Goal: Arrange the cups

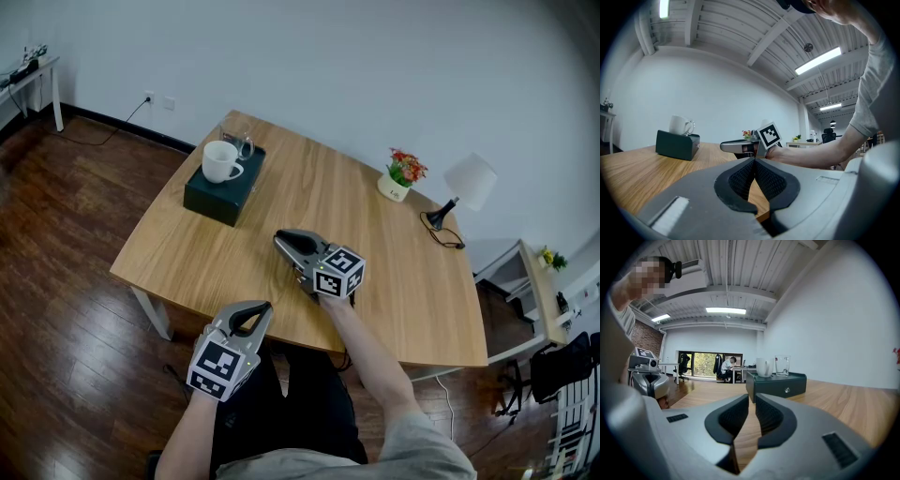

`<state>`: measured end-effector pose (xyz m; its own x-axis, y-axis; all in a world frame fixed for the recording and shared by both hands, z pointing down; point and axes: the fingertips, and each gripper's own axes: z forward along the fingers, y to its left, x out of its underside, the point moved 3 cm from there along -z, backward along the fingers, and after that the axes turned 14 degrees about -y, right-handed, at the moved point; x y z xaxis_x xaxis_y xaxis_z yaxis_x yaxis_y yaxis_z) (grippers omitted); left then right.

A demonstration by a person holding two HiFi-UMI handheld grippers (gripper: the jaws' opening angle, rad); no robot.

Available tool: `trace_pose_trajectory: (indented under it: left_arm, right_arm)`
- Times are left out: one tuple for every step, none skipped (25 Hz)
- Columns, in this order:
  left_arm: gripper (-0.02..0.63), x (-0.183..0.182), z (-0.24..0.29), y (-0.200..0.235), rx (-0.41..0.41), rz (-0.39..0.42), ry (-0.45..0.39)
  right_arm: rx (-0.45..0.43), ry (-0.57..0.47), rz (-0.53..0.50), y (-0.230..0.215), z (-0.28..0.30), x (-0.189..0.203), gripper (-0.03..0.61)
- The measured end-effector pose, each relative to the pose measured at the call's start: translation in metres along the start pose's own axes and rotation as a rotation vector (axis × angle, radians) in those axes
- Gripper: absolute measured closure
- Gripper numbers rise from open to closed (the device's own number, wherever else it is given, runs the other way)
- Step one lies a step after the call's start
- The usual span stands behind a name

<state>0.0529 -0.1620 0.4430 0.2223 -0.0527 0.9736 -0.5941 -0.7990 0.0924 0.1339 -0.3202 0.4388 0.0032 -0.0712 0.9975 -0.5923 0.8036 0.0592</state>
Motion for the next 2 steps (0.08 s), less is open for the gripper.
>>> trace_pose_trajectory:
  left_arm:
    - [0.609, 0.0002, 0.0, 0.0001, 0.001, 0.002, 0.0]
    - [0.609, 0.0003, 0.0001, 0.0002, 0.001, 0.003, 0.0]
  right_arm:
    - [0.001, 0.0, 0.001, 0.0001, -0.0002, -0.0001, 0.531]
    - [0.001, 0.001, 0.001, 0.0003, -0.0004, -0.0002, 0.531]
